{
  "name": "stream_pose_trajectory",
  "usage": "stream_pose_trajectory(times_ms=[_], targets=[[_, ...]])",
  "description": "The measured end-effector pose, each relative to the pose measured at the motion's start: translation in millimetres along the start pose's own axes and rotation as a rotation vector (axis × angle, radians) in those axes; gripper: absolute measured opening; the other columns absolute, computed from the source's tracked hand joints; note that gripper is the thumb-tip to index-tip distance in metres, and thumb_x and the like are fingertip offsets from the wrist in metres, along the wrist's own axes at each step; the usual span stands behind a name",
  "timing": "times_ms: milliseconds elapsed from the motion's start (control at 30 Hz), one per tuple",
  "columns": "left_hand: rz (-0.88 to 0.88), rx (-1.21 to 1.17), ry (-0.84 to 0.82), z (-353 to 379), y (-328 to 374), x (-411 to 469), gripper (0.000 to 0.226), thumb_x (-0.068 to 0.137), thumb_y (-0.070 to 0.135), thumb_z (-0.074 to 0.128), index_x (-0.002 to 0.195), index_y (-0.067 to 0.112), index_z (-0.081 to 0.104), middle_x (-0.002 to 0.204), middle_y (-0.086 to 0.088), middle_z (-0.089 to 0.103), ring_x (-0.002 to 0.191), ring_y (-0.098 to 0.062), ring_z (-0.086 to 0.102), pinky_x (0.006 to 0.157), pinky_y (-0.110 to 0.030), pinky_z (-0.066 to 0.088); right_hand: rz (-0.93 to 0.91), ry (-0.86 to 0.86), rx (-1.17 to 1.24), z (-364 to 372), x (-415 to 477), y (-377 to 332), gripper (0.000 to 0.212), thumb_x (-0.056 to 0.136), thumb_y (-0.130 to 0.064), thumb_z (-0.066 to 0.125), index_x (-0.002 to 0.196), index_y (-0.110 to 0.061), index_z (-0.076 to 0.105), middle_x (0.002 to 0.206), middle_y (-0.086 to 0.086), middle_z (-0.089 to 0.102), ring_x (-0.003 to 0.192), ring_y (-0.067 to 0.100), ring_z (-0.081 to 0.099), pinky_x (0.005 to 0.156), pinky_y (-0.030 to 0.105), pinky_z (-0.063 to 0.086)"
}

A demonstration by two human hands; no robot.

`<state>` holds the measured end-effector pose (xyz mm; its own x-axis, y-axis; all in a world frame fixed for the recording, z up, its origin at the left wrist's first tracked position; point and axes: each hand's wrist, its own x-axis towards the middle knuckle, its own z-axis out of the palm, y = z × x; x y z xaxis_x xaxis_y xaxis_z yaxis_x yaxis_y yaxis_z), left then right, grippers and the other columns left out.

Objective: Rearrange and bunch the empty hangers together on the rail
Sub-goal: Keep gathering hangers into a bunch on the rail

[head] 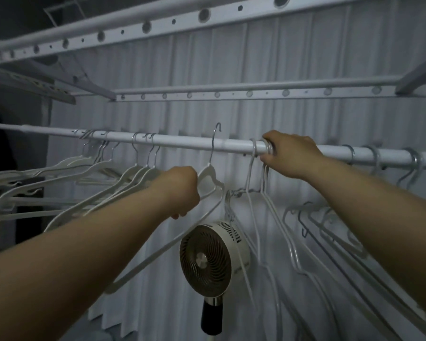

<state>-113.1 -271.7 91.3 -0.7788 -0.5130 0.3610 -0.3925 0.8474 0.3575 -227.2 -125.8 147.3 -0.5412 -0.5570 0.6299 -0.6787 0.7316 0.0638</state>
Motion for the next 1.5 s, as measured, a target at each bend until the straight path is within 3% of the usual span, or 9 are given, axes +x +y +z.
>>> stream_pose_trajectory(times_ms=[333, 400, 500, 633, 800, 900, 1033, 1200, 1500], targets=[[0.011, 0.025, -0.062, 24.3, 24.3, 9.4, 0.025, 0.091, 0.004, 0.045, 0.114, -0.002, 0.052, 0.067, -0.009, 0.059, 0.05, -0.016, 0.058, 0.056, -0.028, 0.054, -0.065, -0.001, -0.025, 1.9, 0.5, 8.2, 0.046, 0.09, -0.033, 0.049, 0.133, -0.018, 0.037, 0.126, 0.007, 0.054, 0.112, 0.029, 0.049, 0.093, 0.035, 0.032], [0.026, 0.032, -0.083, 27.0, 26.7, 8.0, 0.017, 0.091, 0.004, 0.045, 0.104, -0.002, 0.054, 0.077, -0.013, 0.065, 0.059, -0.021, 0.064, 0.059, -0.03, 0.056, -0.071, -0.009, -0.044, 0.5, -0.9, 8.6, 0.05, 0.09, -0.033, 0.049, 0.135, -0.018, 0.035, 0.128, 0.008, 0.052, 0.114, 0.029, 0.049, 0.094, 0.036, 0.032], [0.06, 0.046, -0.063, 30.8, 28.2, 6.6, 0.019, 0.09, 0.004, 0.045, 0.072, 0.004, 0.048, 0.063, -0.007, 0.056, 0.065, -0.024, 0.062, 0.058, -0.028, 0.053, -0.072, -0.021, -0.065, -2.2, -2.7, 9.1, 0.053, 0.09, -0.034, 0.049, 0.137, -0.017, 0.032, 0.13, 0.009, 0.051, 0.116, 0.03, 0.047, 0.095, 0.036, 0.034], [0.112, 0.019, -0.093, 29.1, 22.2, 3.7, 0.024, 0.092, 0.019, 0.048, 0.108, 0.003, 0.057, 0.069, -0.005, 0.056, 0.072, -0.025, 0.061, 0.065, -0.029, 0.051, -0.053, -0.042, -0.071, -3.3, -4.0, 8.2, 0.057, 0.09, -0.038, 0.049, 0.139, -0.017, 0.03, 0.133, 0.01, 0.049, 0.12, 0.031, 0.046, 0.097, 0.037, 0.032], [0.159, -0.053, -0.033, 19.8, 1.1, -3.6, 0.038, 0.092, 0.049, 0.036, 0.085, 0.016, 0.054, 0.091, -0.012, 0.066, 0.094, -0.029, 0.063, 0.083, -0.035, 0.048, -0.016, -0.032, -0.055, -3.2, -2.7, 4.6, 0.058, 0.088, -0.045, 0.05, 0.137, -0.018, 0.033, 0.136, 0.01, 0.046, 0.124, 0.032, 0.042, 0.101, 0.038, 0.031], [0.179, -0.068, 0.161, 15.7, -18.7, -10.1, 0.035, 0.093, 0.043, 0.039, 0.087, 0.015, 0.06, 0.081, -0.003, 0.063, 0.087, -0.024, 0.06, 0.083, -0.033, 0.047, -0.009, -0.001, -0.061, -2.3, -1.8, -2.2, 0.063, 0.087, -0.046, 0.049, 0.141, -0.019, 0.03, 0.142, 0.01, 0.04, 0.129, 0.031, 0.036, 0.105, 0.039, 0.027], [0.183, 0.083, 0.391, 8.6, -54.4, -13.7, 0.031, 0.091, 0.034, 0.048, 0.114, 0.02, 0.062, 0.116, -0.002, 0.063, 0.112, -0.023, 0.054, 0.088, -0.03, 0.042, -0.044, 0.065, -0.064, -0.8, 3.9, -21.2, 0.061, 0.088, -0.044, 0.05, 0.141, -0.019, 0.031, 0.145, 0.008, 0.037, 0.132, 0.029, 0.032, 0.108, 0.036, 0.023], [0.106, 0.167, 0.308, -3.4, -103.1, -13.7, 0.043, 0.088, 0.031, 0.052, 0.128, 0.017, 0.048, 0.133, -0.005, 0.051, 0.121, -0.025, 0.048, 0.095, -0.035, 0.041, -0.064, 0.039, -0.11, 8.0, 20.4, -56.9, 0.059, 0.088, -0.041, 0.051, 0.139, -0.019, 0.034, 0.143, 0.008, 0.04, 0.131, 0.029, 0.034, 0.109, 0.036, 0.021], [0.048, 0.223, 0.228, -10.8, -157.7, 1.4, 0.032, 0.086, 0.03, 0.054, 0.115, 0.017, 0.058, 0.118, -0.006, 0.056, 0.112, -0.025, 0.051, 0.088, -0.031, 0.042, 0.011, -0.06, -0.224, 25.5, 45.0, -91.0, 0.047, 0.092, -0.028, 0.048, 0.135, -0.017, 0.035, 0.13, 0.011, 0.05, 0.117, 0.031, 0.046, 0.102, 0.038, 0.028]])
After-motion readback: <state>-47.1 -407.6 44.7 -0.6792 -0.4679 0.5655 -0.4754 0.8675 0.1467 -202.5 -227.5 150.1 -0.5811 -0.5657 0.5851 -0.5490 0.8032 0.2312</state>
